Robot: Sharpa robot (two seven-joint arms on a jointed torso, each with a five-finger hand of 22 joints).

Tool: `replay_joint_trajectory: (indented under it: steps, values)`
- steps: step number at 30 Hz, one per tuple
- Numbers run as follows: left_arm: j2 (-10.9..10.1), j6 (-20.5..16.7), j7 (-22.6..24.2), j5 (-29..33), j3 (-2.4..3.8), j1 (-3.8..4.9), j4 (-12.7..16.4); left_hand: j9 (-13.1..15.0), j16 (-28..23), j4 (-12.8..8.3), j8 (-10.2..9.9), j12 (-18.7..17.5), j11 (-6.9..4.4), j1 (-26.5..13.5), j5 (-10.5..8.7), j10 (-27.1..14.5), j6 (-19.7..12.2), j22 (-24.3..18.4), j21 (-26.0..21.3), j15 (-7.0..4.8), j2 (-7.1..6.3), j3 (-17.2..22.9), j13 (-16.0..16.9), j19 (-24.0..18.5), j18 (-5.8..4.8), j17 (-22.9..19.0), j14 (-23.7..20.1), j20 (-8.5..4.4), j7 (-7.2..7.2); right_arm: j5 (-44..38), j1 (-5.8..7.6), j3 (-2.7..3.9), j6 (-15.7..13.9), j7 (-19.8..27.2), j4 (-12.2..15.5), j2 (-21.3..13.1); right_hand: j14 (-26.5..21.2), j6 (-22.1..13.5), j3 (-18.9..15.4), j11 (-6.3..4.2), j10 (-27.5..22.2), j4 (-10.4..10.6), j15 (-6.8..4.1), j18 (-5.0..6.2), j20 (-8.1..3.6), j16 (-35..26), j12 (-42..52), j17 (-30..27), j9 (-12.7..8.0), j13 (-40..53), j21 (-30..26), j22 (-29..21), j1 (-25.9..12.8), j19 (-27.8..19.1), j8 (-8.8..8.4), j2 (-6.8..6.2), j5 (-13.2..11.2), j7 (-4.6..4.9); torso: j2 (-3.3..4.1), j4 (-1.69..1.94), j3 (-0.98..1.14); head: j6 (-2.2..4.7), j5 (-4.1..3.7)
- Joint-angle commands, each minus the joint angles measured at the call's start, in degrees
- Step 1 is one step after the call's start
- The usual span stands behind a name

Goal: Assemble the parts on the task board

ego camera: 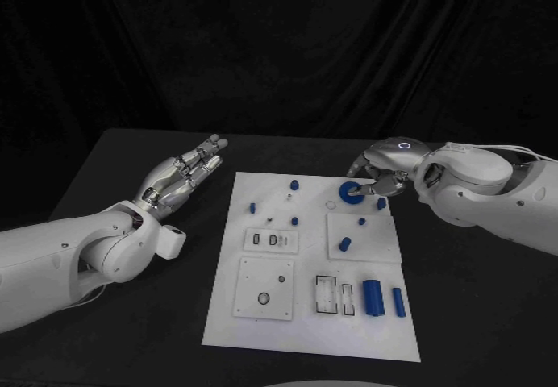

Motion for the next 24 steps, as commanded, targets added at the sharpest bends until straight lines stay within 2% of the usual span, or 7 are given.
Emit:
replay_joint_trajectory:
  steps: [1,4,7,9,14,20,24]
  values:
    - [0.2,0.9,0.8,-0.2,0.05,0.15,0.1,0.0,-0.2,-0.1,0.3,-0.1,0.47,0.6,0.24,-0.1,0.1,-0.1,-0.2,0.46,0.10,0.4,0.0,0.1,1.03,-0.1,0.0,0.43,0.01,2.1,-1.26,0.03,-0.2,-1.9,-0.3,-0.1,2.8,0.1,0.0,-0.43,4.9,0.1,-0.53,-1.41,-0.58,7.7,7.8,7.7,0.8,10.4,7.5,6.1,-1.0,2.1,0.16,-0.26,-0.1,-0.30,0.03,-0.04,-0.04,-0.24,-0.19]
    - [0.3,1.0,0.8,-0.2,0.05,0.15,0.0,0.0,-0.2,-0.1,0.3,-0.1,0.47,0.6,0.24,-0.1,0.1,-0.1,-0.2,0.46,0.10,0.4,0.0,0.1,1.03,-0.1,0.0,0.43,0.01,2.3,-2.14,0.03,-0.7,-1.8,-0.5,0.1,5.7,-0.9,1.2,-0.84,11.9,0.1,-1.09,-2.89,-1.20,17.3,17.5,17.0,2.0,23.5,17.2,13.7,-0.7,5.2,-0.17,-1.17,0.2,-0.68,0.02,-0.03,-0.01,-0.26,-0.16]
    - [0.3,1.1,0.8,-0.2,0.05,0.14,0.0,0.0,-0.2,-0.1,0.3,-0.1,0.47,0.6,0.25,-0.1,0.1,-0.1,-0.2,0.49,0.10,0.4,0.0,0.1,1.03,-0.1,0.0,0.44,0.00,2.4,-2.57,0.03,-1.0,-1.8,-0.7,0.2,6.7,-1.3,1.9,-0.92,12.3,0.0,-1.20,-3.65,-1.32,20.6,18.0,20.1,2.8,24.3,21.7,17.0,-0.5,6.5,-0.19,-1.70,0.4,-0.63,-0.03,0.02,0.00,-0.31,-0.11]
    - [0.4,1.2,0.8,-0.2,0.05,0.14,0.0,0.0,-0.2,-0.1,0.3,-0.1,0.47,0.6,0.25,-0.1,0.1,-0.1,-0.2,0.49,0.10,0.4,0.0,0.1,1.03,-0.1,0.0,0.44,0.00,2.4,-2.87,0.03,-1.5,-1.9,-0.8,0.3,6.7,-1.8,2.4,-0.91,12.3,-0.2,-1.26,-3.80,-1.35,20.9,18.0,20.4,3.2,24.3,22.7,17.9,0.3,6.8,-0.33,-2.03,1.0,-0.67,-0.01,-0.02,-0.03,-0.38,-0.10]
    - [0.4,1.3,0.8,-0.2,0.05,0.14,-0.1,0.0,-0.2,-0.1,0.2,-0.2,0.47,0.6,0.27,-0.1,0.0,-0.1,-0.2,0.54,0.11,0.4,0.0,0.1,1.04,-0.1,0.0,0.47,-0.01,2.5,-3.24,0.04,-3.6,-1.7,-1.0,0.4,6.7,-4.7,4.1,-1.47,12.3,-2.8,-1.63,-3.97,-1.61,20.9,18.0,20.4,4.8,24.3,24.1,19.5,5.0,7.0,-1.04,-2.58,7.5,-1.35,-0.06,-0.04,-0.05,-0.68,0.09]
    - [0.4,1.5,0.7,-0.2,0.05,0.13,-0.3,0.0,-0.2,-0.1,0.2,-0.2,0.48,0.7,0.29,-0.1,-0.1,-0.1,-0.2,0.61,0.11,0.4,0.0,0.1,1.04,-0.1,0.0,0.51,-0.02,2.5,-3.52,0.04,-5.8,-1.3,-0.9,0.1,6.7,-7.5,4.9,-2.31,12.3,-4.7,-2.27,-4.00,-2.20,20.9,18.0,20.4,7.1,24.3,24.4,20.1,7.2,7.1,-1.15,-2.61,9.6,-2.42,-0.03,-0.06,-0.05,-0.78,0.12]
    - [0.4,1.6,0.7,-0.2,0.05,0.13,-0.4,0.0,-0.2,-0.1,0.2,-0.2,0.50,0.7,0.31,-0.1,-0.1,-0.1,-0.2,0.69,0.12,0.5,0.0,0.1,1.04,-0.1,0.0,0.57,-0.02,2.5,-3.66,0.04,-6.7,-1.1,-0.6,-0.3,6.7,-7.8,5.4,-2.83,12.3,-5.9,-2.70,-4.02,-2.61,20.9,18.0,20.4,9.1,24.3,24.5,20.3,8.4,7.1,-0.26,-2.43,11.1,-2.98,-0.08,-0.09,-0.05,-0.82,0.13]
